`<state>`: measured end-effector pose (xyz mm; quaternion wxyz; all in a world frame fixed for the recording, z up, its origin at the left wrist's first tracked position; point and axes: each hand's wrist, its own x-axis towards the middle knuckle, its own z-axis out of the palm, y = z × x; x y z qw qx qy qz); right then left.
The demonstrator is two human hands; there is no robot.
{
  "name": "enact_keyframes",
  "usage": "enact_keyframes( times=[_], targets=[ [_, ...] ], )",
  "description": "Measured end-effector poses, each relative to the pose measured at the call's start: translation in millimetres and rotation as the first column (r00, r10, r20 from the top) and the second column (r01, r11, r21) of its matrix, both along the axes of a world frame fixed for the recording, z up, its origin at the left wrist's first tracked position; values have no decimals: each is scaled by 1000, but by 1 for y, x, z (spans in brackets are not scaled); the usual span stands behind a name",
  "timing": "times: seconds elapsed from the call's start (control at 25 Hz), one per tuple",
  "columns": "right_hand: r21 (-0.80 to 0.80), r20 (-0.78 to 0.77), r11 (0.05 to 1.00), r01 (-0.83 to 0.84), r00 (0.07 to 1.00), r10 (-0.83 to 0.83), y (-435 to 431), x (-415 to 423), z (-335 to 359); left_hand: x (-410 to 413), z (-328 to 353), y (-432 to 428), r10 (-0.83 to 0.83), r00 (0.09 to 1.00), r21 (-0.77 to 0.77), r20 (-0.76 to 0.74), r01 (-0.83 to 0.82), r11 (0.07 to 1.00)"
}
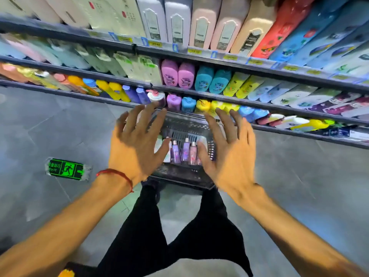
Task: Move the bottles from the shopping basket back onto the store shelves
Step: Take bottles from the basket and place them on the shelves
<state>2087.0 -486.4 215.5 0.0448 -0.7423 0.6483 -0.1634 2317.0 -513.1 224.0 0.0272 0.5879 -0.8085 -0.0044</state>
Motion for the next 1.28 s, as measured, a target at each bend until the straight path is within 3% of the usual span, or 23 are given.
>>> enact_keyframes(
  times=[0.24, 0.48, 0.68, 1.0, 1.28],
  targets=[
    [80, -21, 980, 181, 983, -180, 13, 87, -56, 82, -44, -12, -161, 986, 103, 45, 155, 982],
    [172, -59, 956, 239, 971, -232, 26, 116, -133, 112, -123, -22, -273, 960, 192, 55, 258, 947],
    [140, -76, 969, 203, 978, -194, 26, 124, -214, 112, -209, -22, -229, 973, 267, 8, 218, 939],
    [260, -104, 954, 148, 987, -125, 18, 129, -363, 118, -345, -24, -191, 981, 313, -18, 187, 931],
    [336, -71, 905, 261, 965, -252, -4, 132, -464, 138, -406, -23, -274, 962, 299, 1, 261, 918]
  ],
)
